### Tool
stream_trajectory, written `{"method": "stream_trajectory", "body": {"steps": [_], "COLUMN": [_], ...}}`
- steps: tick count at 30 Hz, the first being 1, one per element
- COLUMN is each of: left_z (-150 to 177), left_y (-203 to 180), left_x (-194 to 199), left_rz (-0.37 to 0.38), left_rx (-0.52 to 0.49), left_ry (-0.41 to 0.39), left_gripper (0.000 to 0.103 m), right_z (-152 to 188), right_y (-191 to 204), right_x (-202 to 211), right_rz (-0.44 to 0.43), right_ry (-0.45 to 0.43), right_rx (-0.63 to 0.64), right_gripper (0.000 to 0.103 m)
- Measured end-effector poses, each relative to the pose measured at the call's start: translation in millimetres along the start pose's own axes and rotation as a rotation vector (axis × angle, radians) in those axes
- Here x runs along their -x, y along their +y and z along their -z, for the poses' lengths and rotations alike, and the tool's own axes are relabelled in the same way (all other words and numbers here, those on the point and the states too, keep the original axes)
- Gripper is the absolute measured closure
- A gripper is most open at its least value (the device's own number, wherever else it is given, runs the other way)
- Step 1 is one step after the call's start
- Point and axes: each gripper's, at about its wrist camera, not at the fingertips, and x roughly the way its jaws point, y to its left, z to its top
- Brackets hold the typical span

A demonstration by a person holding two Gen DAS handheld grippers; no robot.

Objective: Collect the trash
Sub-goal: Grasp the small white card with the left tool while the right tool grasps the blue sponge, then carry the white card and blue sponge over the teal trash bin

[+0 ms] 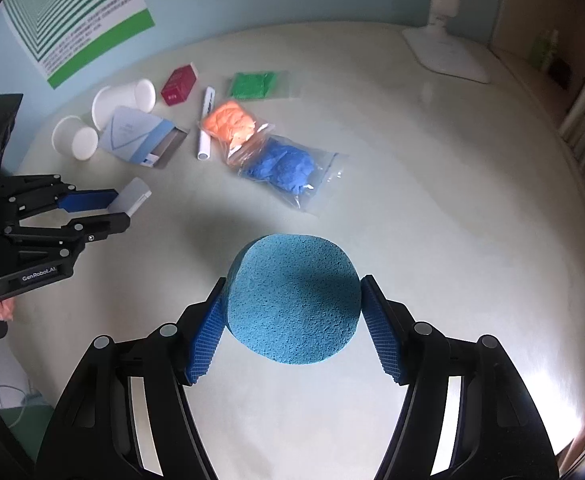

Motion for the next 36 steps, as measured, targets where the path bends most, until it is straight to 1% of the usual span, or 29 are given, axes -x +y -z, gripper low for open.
{"method": "stream_trajectory", "body": {"steps": [4, 5, 8, 11, 13, 17, 19, 21, 22, 25, 26, 29, 30, 33, 35, 36], "left_z": [-2, -11, -20, -20, -17, -10, -2, 7, 13, 31, 39, 60, 69, 99, 119, 133], "left_y": [-13, -23, -41, -56, -69, -97, -117, -141, -154, -189, -207, -244, -260, -306, -332, -352], "left_x": [11, 7, 14, 22, 29, 37, 42, 46, 49, 55, 58, 64, 66, 70, 71, 70], "left_rz": [0.011, 0.016, 0.034, 0.057, 0.083, 0.134, 0.170, 0.202, 0.233, 0.281, 0.302, 0.351, 0.369, 0.412, 0.437, 0.451], "left_rx": [-0.048, -0.061, -0.129, -0.199, -0.259, -0.370, -0.441, -0.519, -0.561, -0.656, -0.701, -0.787, -0.818, -0.896, -0.938, -0.964], "left_ry": [-0.023, -0.026, -0.050, -0.067, -0.079, -0.093, -0.094, -0.097, -0.096, -0.088, -0.085, -0.078, -0.073, -0.050, -0.027, -0.006], "left_gripper": [0.074, 0.074, 0.074, 0.074, 0.074, 0.074, 0.074, 0.074, 0.074, 0.074, 0.074, 0.075, 0.075, 0.075, 0.075, 0.075], "right_z": [13, 18, 33, 53, 68, 111, 134, 166, 181, 224, 245, 295, 317, 366, 403, 421], "right_y": [0, 1, 2, 4, 5, 9, 11, 13, 14, 15, 17, 17, 16, 12, 8, 5], "right_x": [21, 28, 48, 71, 86, 118, 132, 150, 157, 177, 185, 200, 205, 214, 220, 222], "right_rz": [0.017, 0.024, 0.051, 0.090, 0.116, 0.185, 0.219, 0.262, 0.281, 0.312, 0.329, 0.368, 0.378, 0.396, 0.406, 0.407], "right_ry": [-0.040, -0.053, -0.089, -0.126, -0.148, -0.193, -0.211, -0.228, -0.235, -0.250, -0.254, -0.247, -0.245, -0.235, -0.236, -0.229], "right_rx": [-0.055, -0.072, -0.121, -0.176, -0.216, -0.330, -0.384, -0.461, -0.499, -0.599, -0.634, -0.716, -0.755, -0.836, -0.885, -0.912], "right_gripper": [0.037, 0.037, 0.037, 0.037, 0.037, 0.037, 0.037, 0.037, 0.037, 0.037, 0.037, 0.037, 0.037, 0.037, 0.037, 0.037]}}
